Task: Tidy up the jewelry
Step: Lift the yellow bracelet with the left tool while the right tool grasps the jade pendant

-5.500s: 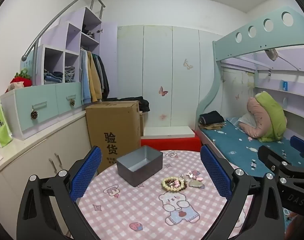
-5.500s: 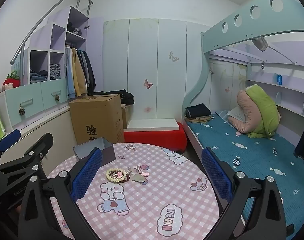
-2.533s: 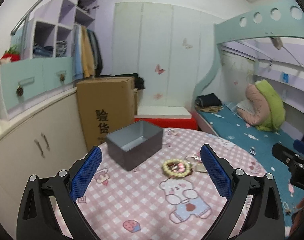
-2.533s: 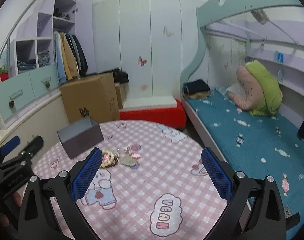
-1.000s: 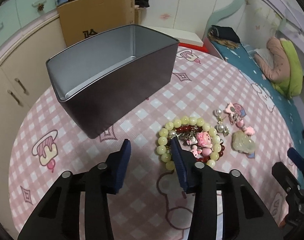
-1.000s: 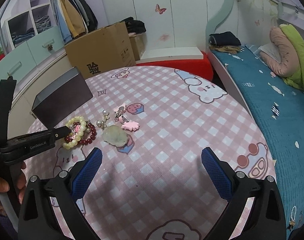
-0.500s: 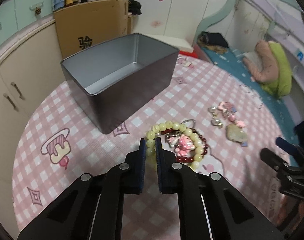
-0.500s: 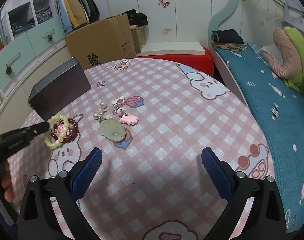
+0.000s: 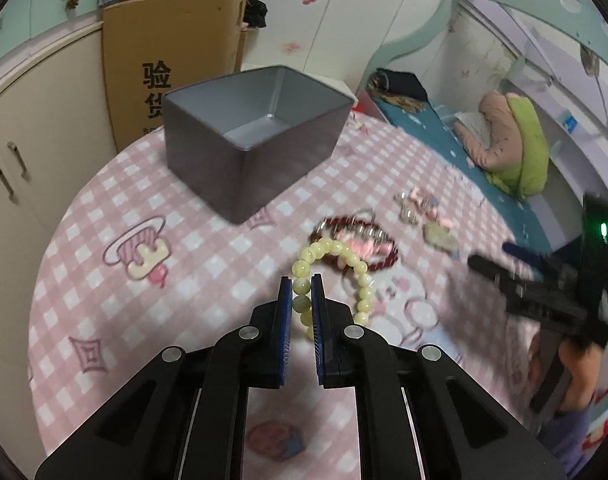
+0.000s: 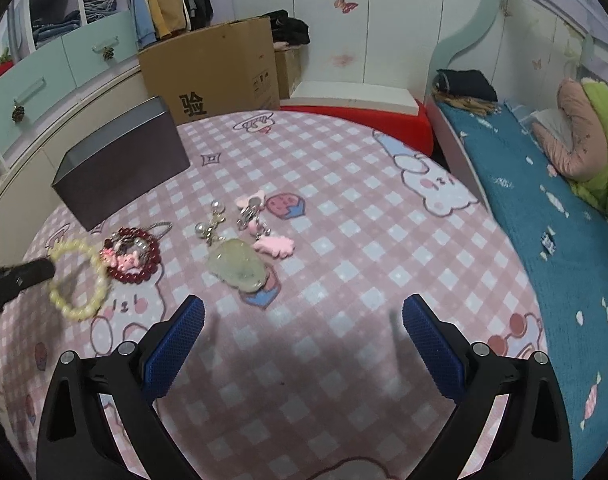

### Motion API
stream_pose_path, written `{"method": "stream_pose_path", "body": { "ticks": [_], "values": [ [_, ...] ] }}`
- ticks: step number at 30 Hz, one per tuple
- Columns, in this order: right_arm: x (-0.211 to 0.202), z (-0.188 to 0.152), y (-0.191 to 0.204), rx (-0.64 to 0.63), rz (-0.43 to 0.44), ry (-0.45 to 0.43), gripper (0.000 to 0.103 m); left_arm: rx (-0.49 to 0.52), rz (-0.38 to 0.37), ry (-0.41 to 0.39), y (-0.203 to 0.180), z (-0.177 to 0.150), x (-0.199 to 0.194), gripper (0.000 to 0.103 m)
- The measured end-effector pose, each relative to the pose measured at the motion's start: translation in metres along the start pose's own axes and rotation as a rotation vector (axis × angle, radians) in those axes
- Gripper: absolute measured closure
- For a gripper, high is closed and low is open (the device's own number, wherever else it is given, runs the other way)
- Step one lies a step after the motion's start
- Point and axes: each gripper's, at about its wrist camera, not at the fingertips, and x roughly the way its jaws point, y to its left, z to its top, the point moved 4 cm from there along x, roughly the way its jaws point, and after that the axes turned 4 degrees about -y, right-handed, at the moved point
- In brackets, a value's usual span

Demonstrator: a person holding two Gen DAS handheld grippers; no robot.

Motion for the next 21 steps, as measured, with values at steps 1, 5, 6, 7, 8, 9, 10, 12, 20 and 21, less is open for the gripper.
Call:
{"method": "stream_pose_path", "body": {
  "ticks": [1,5,6,7,8,9,10,12,20,21],
  "values": [
    [0.002,0.001,-0.001,0.003,-0.003,0.003,0.006,0.005,0.009,0.006,0.002,-0.003,0.000,0.093],
    [0.010,0.005,0.001,-0.011,0.018,0.020,0.007,0.012,0.000,0.032,0.006,-0.012,0.001,0.093],
    [0.012,0.006,0.005,-0.026,0.030,0.024,0.007,0.017,-0.001,0.035,0.006,-0.013,0.001,0.093],
    [0.014,0.006,0.009,-0.040,0.038,0.028,0.008,0.023,-0.002,0.036,0.005,-0.015,0.001,0.093],
    [0.016,0.006,0.014,-0.054,0.046,0.034,0.008,0.024,0.000,0.041,0.006,-0.017,0.002,0.093],
    [0.019,0.006,0.019,-0.066,0.057,0.041,0.011,0.030,0.000,0.045,0.006,-0.019,0.003,0.093],
    [0.021,0.006,0.022,-0.073,0.069,0.047,0.013,0.032,0.005,0.046,0.006,-0.020,0.004,0.093],
    [0.024,0.006,0.028,-0.085,0.084,0.052,0.023,0.047,0.028,0.057,0.006,-0.023,0.008,0.093],
    [0.028,0.010,0.038,-0.121,0.073,0.046,0.048,0.081,0.041,0.028,0.003,-0.026,0.009,0.091],
    [0.028,0.011,0.039,-0.132,0.066,0.042,0.051,0.083,0.042,0.025,0.003,-0.025,0.009,0.092]
  ]
}}
